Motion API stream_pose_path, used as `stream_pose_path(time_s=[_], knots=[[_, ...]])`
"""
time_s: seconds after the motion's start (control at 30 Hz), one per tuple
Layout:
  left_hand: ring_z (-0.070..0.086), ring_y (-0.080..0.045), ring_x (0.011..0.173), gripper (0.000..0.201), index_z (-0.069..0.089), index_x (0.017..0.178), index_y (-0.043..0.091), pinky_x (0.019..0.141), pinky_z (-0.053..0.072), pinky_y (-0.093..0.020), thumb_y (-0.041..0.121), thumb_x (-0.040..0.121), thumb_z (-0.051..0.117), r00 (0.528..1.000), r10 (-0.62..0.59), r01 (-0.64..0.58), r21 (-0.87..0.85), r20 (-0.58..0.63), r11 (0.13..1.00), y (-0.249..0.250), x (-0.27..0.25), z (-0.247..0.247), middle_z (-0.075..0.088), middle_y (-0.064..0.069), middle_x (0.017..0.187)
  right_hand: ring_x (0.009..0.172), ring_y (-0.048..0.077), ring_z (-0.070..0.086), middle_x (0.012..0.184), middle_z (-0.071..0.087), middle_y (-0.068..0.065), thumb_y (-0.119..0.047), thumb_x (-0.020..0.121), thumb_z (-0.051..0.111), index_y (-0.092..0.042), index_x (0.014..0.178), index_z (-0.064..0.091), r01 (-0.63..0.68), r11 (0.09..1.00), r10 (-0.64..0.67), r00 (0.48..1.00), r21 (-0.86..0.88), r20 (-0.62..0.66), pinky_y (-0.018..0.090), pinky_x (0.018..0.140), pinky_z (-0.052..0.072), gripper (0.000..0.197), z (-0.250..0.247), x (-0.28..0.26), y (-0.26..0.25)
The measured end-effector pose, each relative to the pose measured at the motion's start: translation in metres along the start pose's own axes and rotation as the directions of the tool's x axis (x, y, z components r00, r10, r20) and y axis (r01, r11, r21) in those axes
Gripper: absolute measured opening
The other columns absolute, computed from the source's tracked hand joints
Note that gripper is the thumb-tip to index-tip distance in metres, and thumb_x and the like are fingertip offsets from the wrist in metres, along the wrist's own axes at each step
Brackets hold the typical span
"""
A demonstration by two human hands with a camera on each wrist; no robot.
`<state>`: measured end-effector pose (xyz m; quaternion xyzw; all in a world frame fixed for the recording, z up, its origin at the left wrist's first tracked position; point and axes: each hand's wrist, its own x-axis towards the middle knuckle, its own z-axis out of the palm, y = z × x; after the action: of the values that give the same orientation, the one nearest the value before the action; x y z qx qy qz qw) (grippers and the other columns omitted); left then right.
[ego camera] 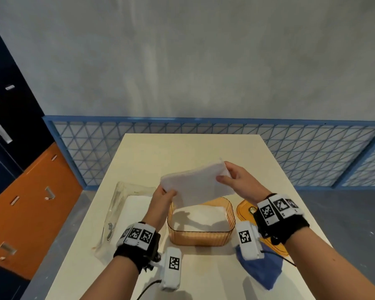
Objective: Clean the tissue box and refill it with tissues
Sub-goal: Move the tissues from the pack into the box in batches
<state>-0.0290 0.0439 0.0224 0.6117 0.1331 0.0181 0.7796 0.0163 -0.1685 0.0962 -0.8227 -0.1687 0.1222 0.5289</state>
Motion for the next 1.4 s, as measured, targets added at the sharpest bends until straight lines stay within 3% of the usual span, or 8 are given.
stream_pose_path(time_s=[0.17,0.3,0.53,0.63,0.83,1.07,1.27,1.4], knots=[[0.055,-0.014,0.094,0.029,0.052,0.109,0.019,0.075,0.047,-0.019,-0.002,0.091,0.045,0.988,0.153,-0.135,0.387,-0.014,0.912,-0.011,-0.012,-0.006,0.060,0.003,0.099,0.103,0.023,0.061,0.107,0.065,0.005,-0.004,0.092,0.053,-0.016,0.114,0.056,-0.173,0.963,0.195,0.977,0.206,-0.091,0.035,0.089,0.050,0.025,0.023,-0.014,0.048],[0.055,-0.018,0.097,0.027,0.050,0.118,0.010,0.079,0.045,-0.027,0.004,0.093,0.044,0.990,0.116,-0.140,0.660,0.080,0.739,-0.034,-0.017,-0.010,0.059,-0.003,0.105,0.101,0.021,0.056,0.114,0.059,0.008,-0.010,0.090,0.055,-0.012,0.116,0.047,-0.325,0.944,0.317,0.941,-0.055,-0.116,0.034,0.088,0.049,0.027,0.042,-0.023,0.078],[0.060,-0.032,0.092,0.017,0.052,0.109,0.006,0.080,0.048,-0.040,0.009,0.096,0.041,0.974,0.212,-0.203,0.742,0.084,0.639,-0.034,-0.015,-0.007,0.064,-0.014,0.096,0.095,0.020,0.053,0.103,0.056,0.006,-0.008,0.089,0.053,-0.007,0.117,0.049,-0.308,0.938,0.274,0.941,-0.162,-0.199,0.032,0.080,0.046,0.028,0.047,-0.016,0.073],[0.054,-0.021,0.094,0.022,0.051,0.118,0.010,0.078,0.033,-0.026,0.012,0.097,0.044,0.964,0.252,-0.230,0.758,0.090,0.610,-0.031,-0.019,-0.004,0.061,-0.001,0.105,0.092,0.020,0.055,0.101,0.058,0.006,-0.007,0.088,0.054,-0.010,0.116,0.050,-0.275,0.951,0.238,0.944,-0.144,-0.229,0.030,0.079,0.046,0.028,0.045,-0.015,0.070],[0.048,-0.021,0.125,0.036,0.045,0.134,0.021,0.116,0.011,-0.048,0.020,0.099,0.039,0.996,0.055,-0.083,0.871,0.064,0.484,-0.038,-0.015,-0.005,0.059,0.001,0.127,0.100,0.021,0.057,0.112,0.062,0.010,-0.009,0.086,0.058,-0.010,0.122,0.051,-0.329,0.928,0.302,0.939,-0.175,-0.165,0.033,0.087,0.048,0.036,0.048,-0.018,0.076],[0.061,-0.029,0.102,0.027,0.048,0.123,0.015,0.095,0.044,-0.040,0.022,0.096,0.045,0.989,0.147,-0.078,0.818,-0.009,0.570,-0.032,-0.014,0.000,0.067,-0.007,0.105,0.109,0.027,0.057,0.119,0.060,0.012,-0.012,0.086,0.060,-0.006,0.124,0.050,-0.353,0.932,0.326,0.915,-0.081,-0.238,0.041,0.094,0.049,0.039,0.038,-0.013,0.072],[0.059,-0.023,0.108,0.070,0.006,0.151,0.023,0.112,0.023,-0.055,0.009,0.094,0.044,0.998,-0.023,0.065,0.971,-0.061,0.229,-0.032,-0.008,0.019,0.066,-0.005,0.111,0.114,0.028,0.057,0.124,0.060,0.015,-0.011,0.089,0.056,-0.001,0.121,0.050,-0.482,0.818,0.437,0.876,-0.314,-0.205,0.024,0.076,0.040,0.034,0.047,-0.009,0.078],[0.058,-0.023,0.110,0.085,-0.006,0.151,0.019,0.113,0.016,-0.061,0.002,0.089,0.049,0.997,-0.056,0.057,0.998,-0.057,-0.006,-0.032,-0.005,0.028,0.064,-0.005,0.115,0.115,0.031,0.057,0.126,0.059,0.018,-0.007,0.090,0.053,-0.002,0.126,0.045,-0.484,0.765,0.425,0.875,-0.425,-0.232,0.031,0.089,0.048,0.037,0.056,-0.004,0.079]])
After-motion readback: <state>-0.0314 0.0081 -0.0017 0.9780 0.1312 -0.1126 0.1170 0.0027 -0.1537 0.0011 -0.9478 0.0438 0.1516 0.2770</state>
